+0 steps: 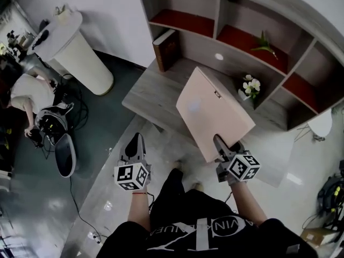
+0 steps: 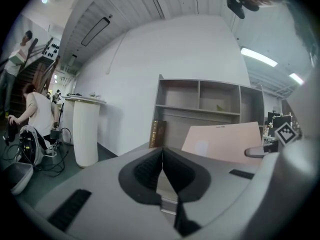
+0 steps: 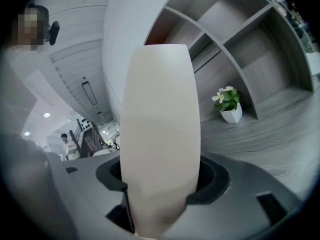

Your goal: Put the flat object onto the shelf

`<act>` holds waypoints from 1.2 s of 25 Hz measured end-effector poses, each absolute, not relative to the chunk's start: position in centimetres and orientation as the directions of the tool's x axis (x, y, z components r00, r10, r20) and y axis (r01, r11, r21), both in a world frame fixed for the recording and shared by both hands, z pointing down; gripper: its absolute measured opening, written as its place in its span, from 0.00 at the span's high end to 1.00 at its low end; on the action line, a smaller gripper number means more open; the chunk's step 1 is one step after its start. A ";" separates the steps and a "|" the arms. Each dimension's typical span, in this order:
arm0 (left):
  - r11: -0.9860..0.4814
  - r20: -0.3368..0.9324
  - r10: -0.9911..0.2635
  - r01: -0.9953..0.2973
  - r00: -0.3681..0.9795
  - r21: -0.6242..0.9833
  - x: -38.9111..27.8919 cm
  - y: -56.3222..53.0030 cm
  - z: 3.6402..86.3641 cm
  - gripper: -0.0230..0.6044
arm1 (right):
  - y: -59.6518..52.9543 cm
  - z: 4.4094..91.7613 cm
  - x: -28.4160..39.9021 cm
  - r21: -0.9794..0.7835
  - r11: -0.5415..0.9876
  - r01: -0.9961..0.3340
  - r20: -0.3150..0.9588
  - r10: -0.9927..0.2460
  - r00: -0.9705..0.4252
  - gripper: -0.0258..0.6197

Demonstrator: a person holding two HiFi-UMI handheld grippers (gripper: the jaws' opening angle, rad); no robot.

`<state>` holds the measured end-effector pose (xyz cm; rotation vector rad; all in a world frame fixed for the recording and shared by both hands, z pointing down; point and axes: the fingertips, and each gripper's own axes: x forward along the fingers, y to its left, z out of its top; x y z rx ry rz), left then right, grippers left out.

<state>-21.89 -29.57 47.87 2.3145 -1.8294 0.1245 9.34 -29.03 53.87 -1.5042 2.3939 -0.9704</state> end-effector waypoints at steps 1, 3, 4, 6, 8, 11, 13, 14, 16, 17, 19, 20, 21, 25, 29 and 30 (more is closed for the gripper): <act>-0.231 0.180 -0.953 -0.968 0.245 0.094 -21.9 -30.4 47.7 0.95 | -29.6 53.9 9.0 -0.603 0.280 -0.747 0.206 -0.850 -0.485 0.50; -0.245 0.181 -0.949 -0.965 0.258 0.093 -22.0 -31.6 47.6 0.95 | -30.8 53.9 8.4 -0.627 0.266 -0.732 0.211 -0.847 -0.488 0.50; -0.250 0.182 -0.947 -0.964 0.263 0.091 -22.1 -32.1 47.6 0.95 | -31.3 54.0 8.1 -0.640 0.257 -0.724 0.213 -0.846 -0.489 0.50; -0.257 0.187 -0.945 -0.963 0.268 0.084 -22.4 -32.9 47.7 0.96 | -32.4 54.2 7.5 -0.671 0.236 -0.703 0.213 -0.847 -0.487 0.50; -0.255 0.193 -0.945 -0.964 0.265 0.079 -23.1 -33.6 47.9 0.95 | -33.5 54.6 6.9 -0.707 0.206 -0.676 0.209 -0.853 -0.478 0.50; -0.238 0.197 -0.948 -0.968 0.248 0.075 -24.6 -34.4 47.8 0.95 | -35.1 55.0 6.2 -0.764 0.153 -0.627 0.202 -0.866 -0.457 0.49; -0.226 0.198 -0.951 -0.972 0.236 0.071 -25.6 -34.9 47.7 0.95 | -36.2 55.1 5.6 -0.792 0.125 -0.597 0.200 -0.872 -0.448 0.49; -0.220 0.199 -0.953 -0.973 0.230 0.070 -26.1 -35.1 47.7 0.95 | -36.7 55.2 5.3 -0.803 0.116 -0.585 0.200 -0.872 -0.447 0.49; -0.210 0.200 -0.955 -0.975 0.219 0.068 -26.9 -35.6 47.8 0.95 | -37.5 55.7 4.7 -0.817 0.103 -0.567 0.201 -0.871 -0.448 0.49; -0.206 0.200 -0.956 -0.976 0.215 0.066 -27.4 -35.9 47.9 0.95 | -38.0 55.8 4.4 -0.823 0.097 -0.560 0.201 -0.872 -0.447 0.49; -0.197 0.203 -0.957 -0.978 0.206 0.065 -28.2 -36.3 48.0 0.95 | -38.9 56.2 3.9 -0.838 0.079 -0.539 0.202 -0.874 -0.442 0.48; -0.193 0.206 -0.957 -0.979 0.202 0.065 -28.6 -36.5 48.1 0.95 | -39.4 56.4 3.6 -0.848 0.065 -0.525 0.204 -0.875 -0.438 0.48; -0.188 0.209 -0.958 -0.980 0.198 0.064 -28.9 -36.6 48.2 0.96 | -39.9 56.6 3.4 -0.859 0.050 -0.510 0.206 -0.877 -0.434 0.48; -0.169 0.218 -0.959 -0.983 0.179 0.067 -30.4 -37.1 48.5 0.95 | -41.8 57.3 2.8 -0.888 -0.006 -0.459 0.219 -0.885 -0.411 0.48; -0.157 0.231 -0.958 -0.985 0.170 0.076 -31.4 -37.7 49.1 0.95 | -43.5 58.0 2.2 -0.905 -0.054 -0.423 0.238 -0.886 -0.397 0.48; -0.157 0.233 -0.957 -0.984 0.171 0.079 -31.5 -37.9 49.2 0.95 | -43.9 58.2 2.0 -0.909 -0.063 -0.412 0.240 -0.886 -0.395 0.48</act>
